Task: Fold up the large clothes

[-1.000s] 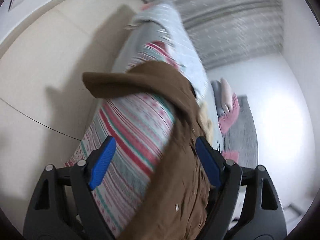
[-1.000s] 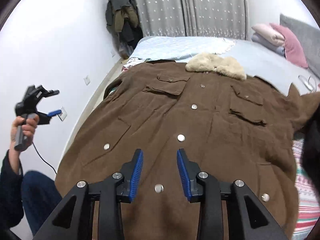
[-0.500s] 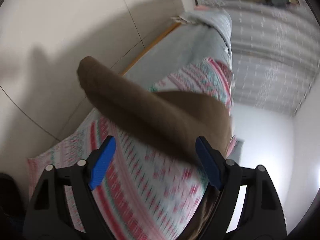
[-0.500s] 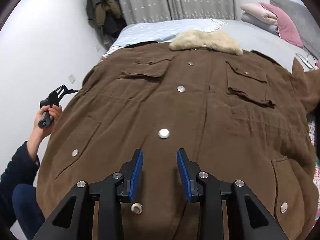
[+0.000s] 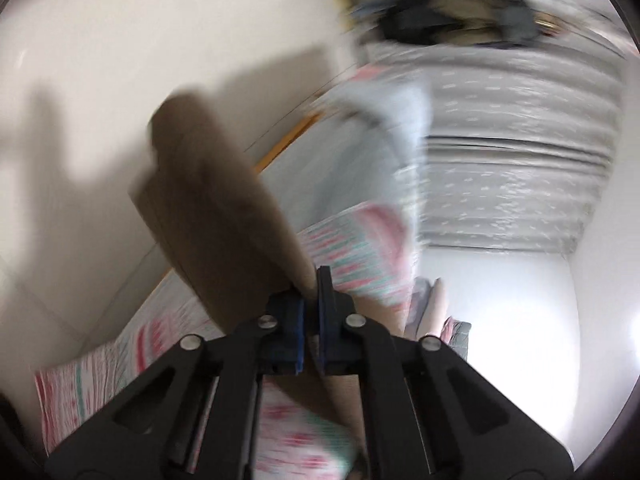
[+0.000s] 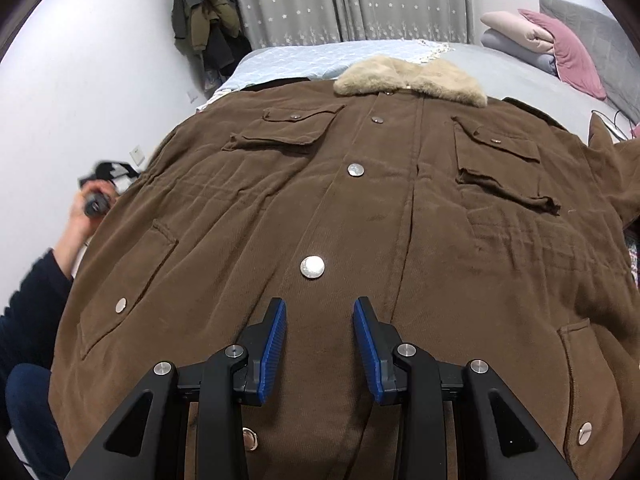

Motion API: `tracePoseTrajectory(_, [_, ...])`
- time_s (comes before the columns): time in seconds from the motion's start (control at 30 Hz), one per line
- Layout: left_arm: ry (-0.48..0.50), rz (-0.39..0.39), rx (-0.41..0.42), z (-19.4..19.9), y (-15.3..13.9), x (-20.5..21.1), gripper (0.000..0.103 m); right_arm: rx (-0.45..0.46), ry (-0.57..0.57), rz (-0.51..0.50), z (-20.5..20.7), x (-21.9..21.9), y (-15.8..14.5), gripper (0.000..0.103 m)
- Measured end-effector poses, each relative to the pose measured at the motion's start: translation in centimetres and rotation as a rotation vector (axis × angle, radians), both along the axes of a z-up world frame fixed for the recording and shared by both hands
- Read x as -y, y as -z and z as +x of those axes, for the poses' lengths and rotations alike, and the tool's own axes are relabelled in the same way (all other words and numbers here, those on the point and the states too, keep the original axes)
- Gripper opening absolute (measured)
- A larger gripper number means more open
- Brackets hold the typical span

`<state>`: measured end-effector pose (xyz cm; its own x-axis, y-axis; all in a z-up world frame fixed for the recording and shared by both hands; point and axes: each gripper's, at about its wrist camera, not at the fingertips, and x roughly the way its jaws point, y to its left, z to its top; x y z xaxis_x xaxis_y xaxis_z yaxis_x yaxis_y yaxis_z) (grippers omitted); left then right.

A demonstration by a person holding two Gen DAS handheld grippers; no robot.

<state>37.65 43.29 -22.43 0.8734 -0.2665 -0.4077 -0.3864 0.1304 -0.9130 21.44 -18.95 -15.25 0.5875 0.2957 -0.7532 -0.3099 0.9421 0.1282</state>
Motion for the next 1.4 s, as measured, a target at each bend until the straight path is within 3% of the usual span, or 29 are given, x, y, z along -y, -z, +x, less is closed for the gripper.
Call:
tracePoseTrajectory(0.1, [0.009,0.219,0.17,-2.0,-9.4,-0.2,0.005,0.0,0.007,0.024,0.0,0.3,0.0,0.036])
tracePoseTrajectory(0.17, [-0.006,0.384,0.271,-4.9,-14.1,1.1,0.005,-0.002,0.007,0.029,0.0,0.3,0.0,0.036])
tracePoseTrajectory(0.23, [-0.008,0.463,0.305,-7.4,-15.2,2.2,0.005,-0.001,0.002,0.035,-0.1,0.2,0.0,0.036])
tracePoseTrajectory(0.27, [-0.009,0.454,0.289,-8.5,-14.3,2.4,0.005,-0.001,-0.003,0.037,-0.2,0.1,0.0,0.036])
tracePoseTrajectory(0.33, [-0.018,0.386,0.255,-10.2,-11.1,2.3,0.005,0.001,-0.008,0.036,-0.3,-0.2,0.0,0.036])
tracePoseTrajectory(0.43, [-0.028,0.252,0.149,-12.0,-3.1,1.5,0.005,-0.002,-0.015,0.033,-0.4,-0.4,0.0,0.036])
tracePoseTrajectory(0.47, [-0.016,0.161,0.097,-12.6,1.0,1.5,0.005,-0.003,-0.015,0.033,-0.4,-0.4,0.0,0.036])
tracePoseTrajectory(0.6, [0.054,-0.094,0.047,-13.6,10.4,2.9,0.007,-0.007,-0.018,0.026,-0.5,-0.6,0.1,0.036])
tracePoseTrajectory(0.7, [0.088,-0.119,0.038,-13.1,12.0,4.2,0.013,-0.015,-0.018,0.023,-0.4,-0.7,0.4,0.036])
tracePoseTrajectory(0.83, [0.075,-0.2,0.099,-12.2,12.6,5.1,0.065,-0.012,-0.023,0.01,-0.4,-1.1,0.6,0.036])
tracePoseTrajectory(0.9, [0.075,-0.251,0.12,-11.5,13.2,6.2,0.075,-0.009,-0.029,0.004,-0.5,-1.3,0.7,0.036])
tracePoseTrajectory(1.03, [0.108,-0.334,0.083,-9.0,15.1,8.0,0.078,-0.01,-0.038,-0.004,-0.5,-1.6,0.9,0.036])
tracePoseTrajectory(1.2, [0.073,-0.346,0.028,-6.6,15.6,8.3,0.075,-0.002,-0.035,-0.013,-0.6,-1.6,0.8,0.036])
tracePoseTrajectory(1.27, [0.062,-0.305,0.034,-6.4,15.0,8.1,0.051,0.006,-0.029,-0.017,-0.7,-1.5,0.7,0.036])
tracePoseTrajectory(1.33, [0.061,-0.266,0.04,-6.0,14.0,7.4,0.013,0.014,-0.023,-0.014,-0.8,-1.2,0.4,0.036])
tracePoseTrajectory(1.4, [0.029,-0.228,0.048,-6.3,12.9,6.4,0.008,0.02,-0.019,-0.001,-0.8,-0.9,0.1,0.036])
